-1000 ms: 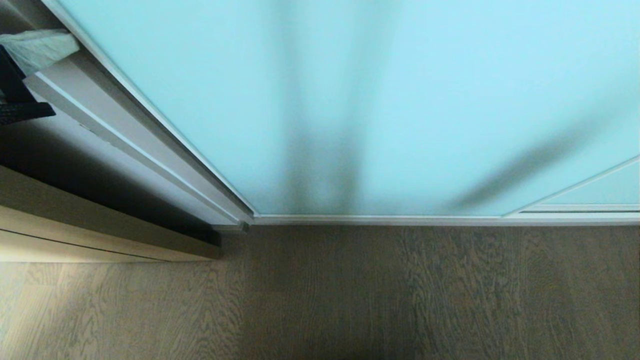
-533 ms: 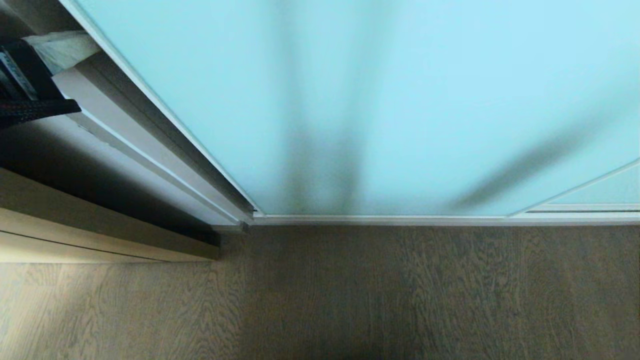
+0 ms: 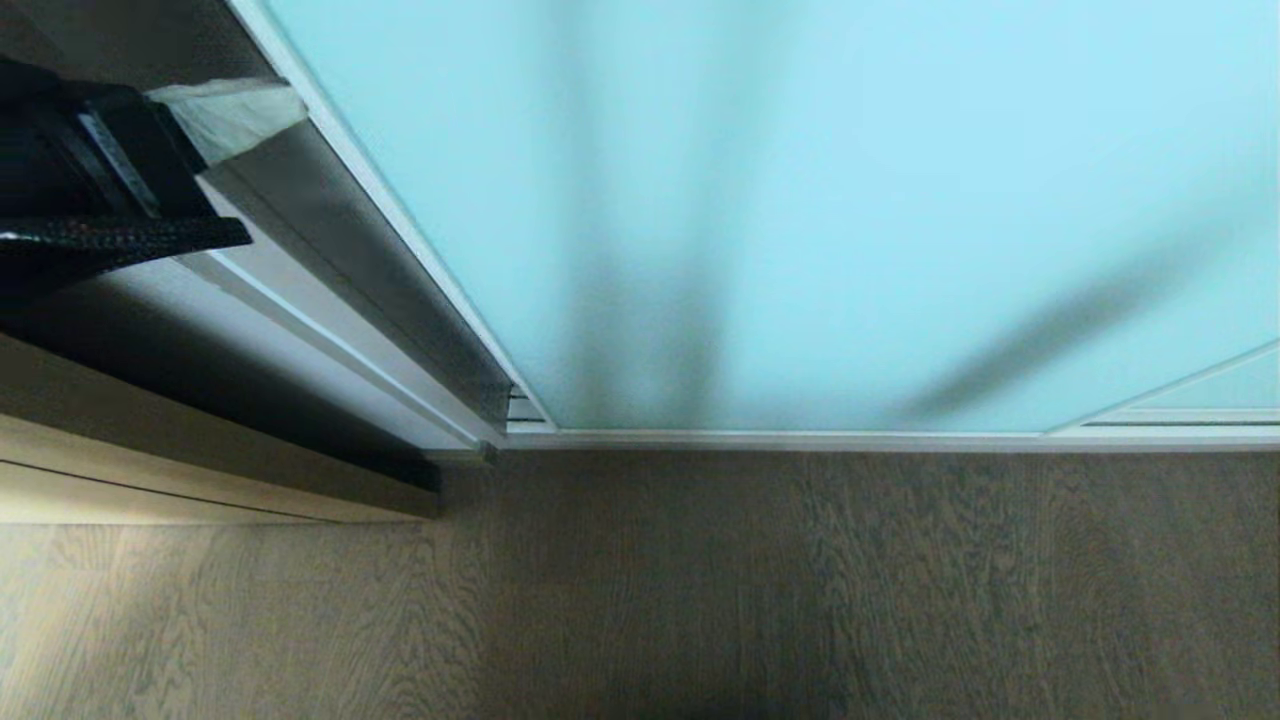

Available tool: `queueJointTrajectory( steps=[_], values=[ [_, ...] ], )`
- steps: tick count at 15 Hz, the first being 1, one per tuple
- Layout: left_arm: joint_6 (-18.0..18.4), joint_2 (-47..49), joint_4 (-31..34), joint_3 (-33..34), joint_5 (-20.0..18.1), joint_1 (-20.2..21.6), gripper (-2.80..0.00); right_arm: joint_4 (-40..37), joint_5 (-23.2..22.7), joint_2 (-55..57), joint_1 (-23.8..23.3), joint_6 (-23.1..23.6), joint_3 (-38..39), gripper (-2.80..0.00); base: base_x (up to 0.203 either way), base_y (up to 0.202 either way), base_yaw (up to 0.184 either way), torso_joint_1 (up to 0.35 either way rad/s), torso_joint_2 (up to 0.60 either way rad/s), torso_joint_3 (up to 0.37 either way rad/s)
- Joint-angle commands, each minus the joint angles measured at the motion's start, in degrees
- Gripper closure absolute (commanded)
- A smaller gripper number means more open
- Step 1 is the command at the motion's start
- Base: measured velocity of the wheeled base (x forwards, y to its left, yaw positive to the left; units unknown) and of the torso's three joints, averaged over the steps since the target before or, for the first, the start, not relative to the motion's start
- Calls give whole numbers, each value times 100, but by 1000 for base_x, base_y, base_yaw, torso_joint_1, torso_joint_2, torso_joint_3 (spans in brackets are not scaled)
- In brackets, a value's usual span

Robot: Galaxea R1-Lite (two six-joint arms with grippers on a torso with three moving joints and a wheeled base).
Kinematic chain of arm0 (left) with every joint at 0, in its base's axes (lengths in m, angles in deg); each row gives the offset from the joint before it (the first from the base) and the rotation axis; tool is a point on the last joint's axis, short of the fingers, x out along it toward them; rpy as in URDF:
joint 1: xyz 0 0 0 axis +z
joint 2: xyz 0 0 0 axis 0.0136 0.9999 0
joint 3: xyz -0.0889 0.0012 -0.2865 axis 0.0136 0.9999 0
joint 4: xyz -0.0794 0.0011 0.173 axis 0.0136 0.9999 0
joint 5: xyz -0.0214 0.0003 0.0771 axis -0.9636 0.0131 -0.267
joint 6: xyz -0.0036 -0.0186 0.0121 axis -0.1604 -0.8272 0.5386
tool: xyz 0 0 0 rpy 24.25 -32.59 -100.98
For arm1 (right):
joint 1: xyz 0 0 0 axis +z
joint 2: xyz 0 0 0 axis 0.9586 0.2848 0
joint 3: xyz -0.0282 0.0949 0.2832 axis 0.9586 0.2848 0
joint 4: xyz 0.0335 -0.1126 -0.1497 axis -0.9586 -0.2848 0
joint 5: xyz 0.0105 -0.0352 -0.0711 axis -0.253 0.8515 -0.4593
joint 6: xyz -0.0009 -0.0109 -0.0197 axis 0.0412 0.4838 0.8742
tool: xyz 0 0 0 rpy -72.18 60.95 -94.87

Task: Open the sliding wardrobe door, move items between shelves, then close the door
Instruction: Open the door

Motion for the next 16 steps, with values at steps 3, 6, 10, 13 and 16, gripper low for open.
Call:
queueJointTrajectory(
  steps=[3, 6, 10, 13, 16],
  values=[
    [21, 285, -24, -50, 401, -1047, 0, 5, 2, 8, 1, -1, 0, 0, 0, 0, 0, 0, 0, 0],
    [33, 583, -17, -502, 1095, -1880, 0, 5, -1, 0, 1, -1, 0, 0, 0, 0, 0, 0, 0, 0],
    [9, 550, -6, -553, 1275, -2047, 0, 5, 2, 0, 1, -1, 0, 0, 0, 0, 0, 0, 0, 0],
    [9, 827, -27, -643, 1458, -2259, 0, 5, -5, 0, 1, -1, 0, 0, 0, 0, 0, 0, 0, 0],
    [9, 1414, -76, -1228, 1961, -2459, 0, 5, 2, 0, 1, -1, 0, 0, 0, 0, 0, 0, 0, 0]
  ],
)
